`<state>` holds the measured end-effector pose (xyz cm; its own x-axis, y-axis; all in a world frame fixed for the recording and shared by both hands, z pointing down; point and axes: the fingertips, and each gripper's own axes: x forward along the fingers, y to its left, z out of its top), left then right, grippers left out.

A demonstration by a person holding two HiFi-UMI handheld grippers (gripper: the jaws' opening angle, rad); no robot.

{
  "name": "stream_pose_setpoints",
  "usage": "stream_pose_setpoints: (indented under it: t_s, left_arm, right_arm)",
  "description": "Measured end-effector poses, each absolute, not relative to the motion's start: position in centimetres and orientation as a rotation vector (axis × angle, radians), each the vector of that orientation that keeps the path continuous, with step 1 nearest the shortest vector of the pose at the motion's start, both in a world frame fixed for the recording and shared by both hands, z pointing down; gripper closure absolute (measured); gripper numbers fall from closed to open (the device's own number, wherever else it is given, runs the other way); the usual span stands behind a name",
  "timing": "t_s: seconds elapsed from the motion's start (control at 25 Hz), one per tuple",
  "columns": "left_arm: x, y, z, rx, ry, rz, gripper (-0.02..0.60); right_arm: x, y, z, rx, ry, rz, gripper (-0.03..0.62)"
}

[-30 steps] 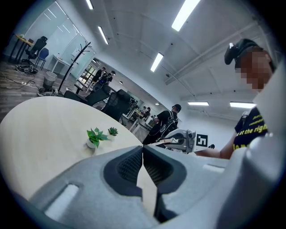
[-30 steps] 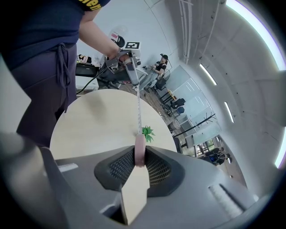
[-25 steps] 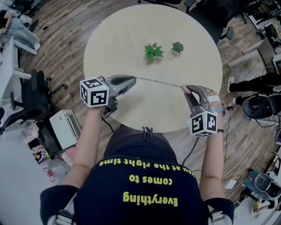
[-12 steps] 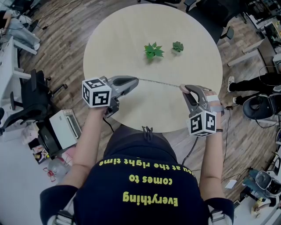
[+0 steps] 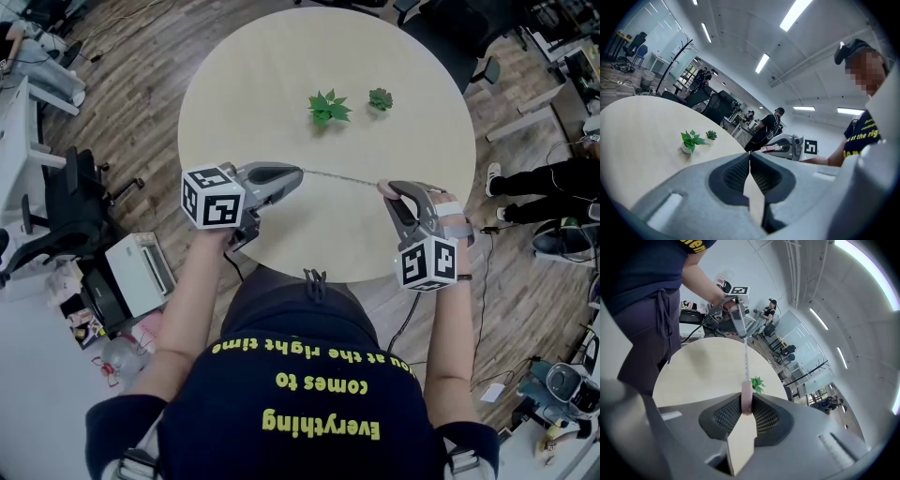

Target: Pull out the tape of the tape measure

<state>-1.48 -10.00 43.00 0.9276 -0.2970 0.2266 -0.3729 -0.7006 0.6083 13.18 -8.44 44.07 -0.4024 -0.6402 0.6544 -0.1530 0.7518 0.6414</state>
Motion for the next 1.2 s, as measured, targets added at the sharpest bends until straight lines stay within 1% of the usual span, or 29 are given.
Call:
stream_pose_setpoints:
  t_s: [1.2]
  left_arm:
    - [0.3, -9.2, 42.8, 2.402, -0.418, 0.144, 0.574]
  right_arm:
    - [10.8, -8.3, 44.0, 0.588, -1.991, -0.615, 0.511]
